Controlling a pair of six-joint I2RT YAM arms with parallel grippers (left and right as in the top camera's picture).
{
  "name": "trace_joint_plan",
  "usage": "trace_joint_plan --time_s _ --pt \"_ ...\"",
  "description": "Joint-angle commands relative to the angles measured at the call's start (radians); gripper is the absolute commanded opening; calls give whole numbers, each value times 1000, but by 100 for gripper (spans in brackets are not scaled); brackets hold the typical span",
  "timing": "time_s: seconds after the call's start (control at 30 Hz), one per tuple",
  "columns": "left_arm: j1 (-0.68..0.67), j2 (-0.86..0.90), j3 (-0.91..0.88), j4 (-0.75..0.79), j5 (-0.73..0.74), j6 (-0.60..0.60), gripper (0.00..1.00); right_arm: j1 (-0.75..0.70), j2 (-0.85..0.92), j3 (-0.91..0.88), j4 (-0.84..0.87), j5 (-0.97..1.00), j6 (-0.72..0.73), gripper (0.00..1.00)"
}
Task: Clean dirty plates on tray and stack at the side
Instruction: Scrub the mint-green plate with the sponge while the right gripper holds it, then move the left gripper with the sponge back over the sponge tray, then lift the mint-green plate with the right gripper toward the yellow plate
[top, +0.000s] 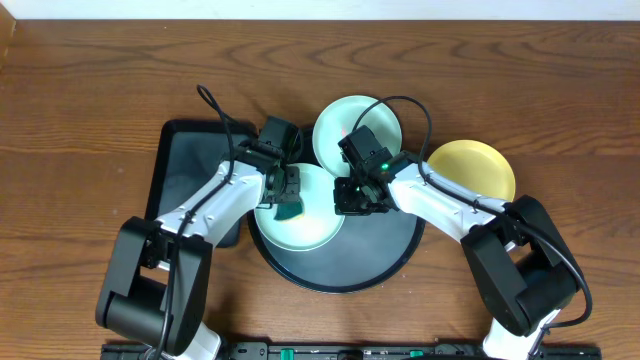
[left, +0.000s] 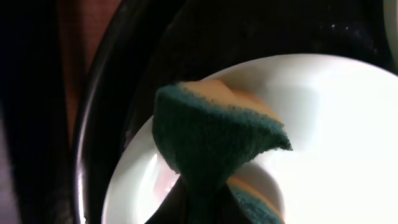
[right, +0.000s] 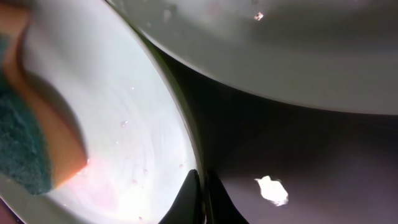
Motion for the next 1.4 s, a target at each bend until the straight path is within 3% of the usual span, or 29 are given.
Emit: trace_joint_plan --time_s 0.0,0.2,0.4,0.63,0.8,0.93,1.0,1.03,1.1,1.37 --pt "12 -62 64 -34 -31 20 8 -10 11 14 -7 14 9 1" --pt "13 -224 114 -59 -42 20 7 -10 11 14 -7 14 9 1" --pt "13 -357 114 -94 -227 21 7 -10 11 14 -5 15 9 1" --pt "63 -330 106 -183 -299 20 7 -10 18 13 12 22 9 1" --pt "145 -285 106 -194 -278 -34 8 -10 25 13 11 18 8 2" --pt "224 -277 106 -175 -158 -34 8 -10 25 13 12 18 1 17" --pt "264 -277 106 -172 -110 -34 8 -10 25 14 11 13 0 19" --pt "287 -277 106 -173 -84 -34 7 -10 25 14 13 8 -6 18" --pt "323 -277 106 -177 -42 -34 8 -10 25 14 16 -4 -9 1" --pt "400 -277 106 -224 2 -30 7 -1 -29 97 -105 -29 -142 1"
